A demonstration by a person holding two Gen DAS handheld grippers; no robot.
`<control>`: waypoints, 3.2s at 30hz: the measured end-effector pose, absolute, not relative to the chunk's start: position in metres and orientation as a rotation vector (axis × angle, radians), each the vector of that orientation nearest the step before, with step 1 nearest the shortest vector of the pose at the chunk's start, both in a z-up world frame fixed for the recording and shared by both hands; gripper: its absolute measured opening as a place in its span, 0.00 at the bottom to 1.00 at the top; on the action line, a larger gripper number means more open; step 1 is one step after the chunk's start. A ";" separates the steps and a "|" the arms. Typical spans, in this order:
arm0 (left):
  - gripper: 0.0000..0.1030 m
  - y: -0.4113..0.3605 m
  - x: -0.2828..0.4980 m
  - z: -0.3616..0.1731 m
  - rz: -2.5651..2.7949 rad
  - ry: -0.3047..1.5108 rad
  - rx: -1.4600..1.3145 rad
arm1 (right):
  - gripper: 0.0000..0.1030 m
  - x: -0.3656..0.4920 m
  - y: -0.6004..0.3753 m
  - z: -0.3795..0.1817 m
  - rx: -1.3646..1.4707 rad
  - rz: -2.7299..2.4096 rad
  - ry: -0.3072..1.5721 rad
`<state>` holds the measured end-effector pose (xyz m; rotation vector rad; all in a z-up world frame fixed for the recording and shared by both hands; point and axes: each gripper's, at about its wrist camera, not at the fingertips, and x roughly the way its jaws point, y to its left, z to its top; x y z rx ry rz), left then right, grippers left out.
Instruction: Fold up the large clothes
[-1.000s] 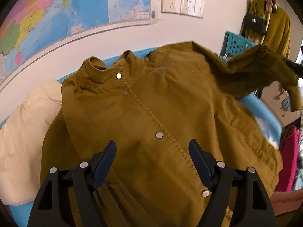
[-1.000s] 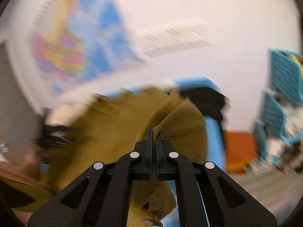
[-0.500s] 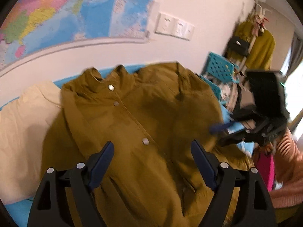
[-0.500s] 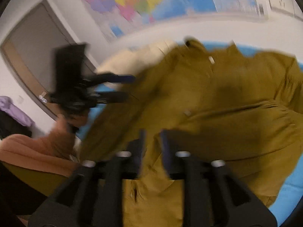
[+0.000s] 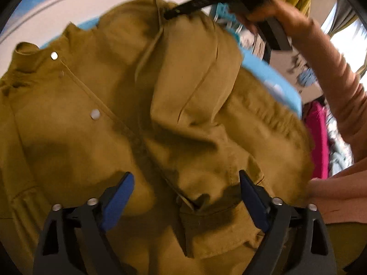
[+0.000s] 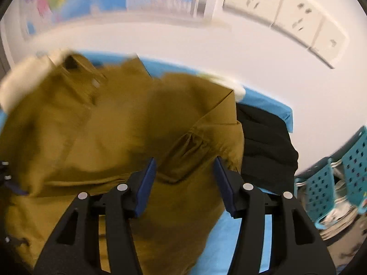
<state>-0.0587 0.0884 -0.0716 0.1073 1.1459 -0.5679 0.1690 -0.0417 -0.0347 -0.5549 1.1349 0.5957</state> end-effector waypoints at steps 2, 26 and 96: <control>0.48 0.089 -0.060 -0.076 -0.553 1.151 0.126 | 0.36 0.175 -0.044 -0.046 -0.560 0.599 1.154; 0.74 0.198 -0.017 -0.023 -0.081 0.951 0.162 | 0.47 0.208 -0.087 -0.026 -0.026 0.569 1.085; 0.29 0.267 0.003 -0.005 -0.002 1.119 0.130 | 0.69 0.101 -0.037 -0.032 -0.260 0.791 1.072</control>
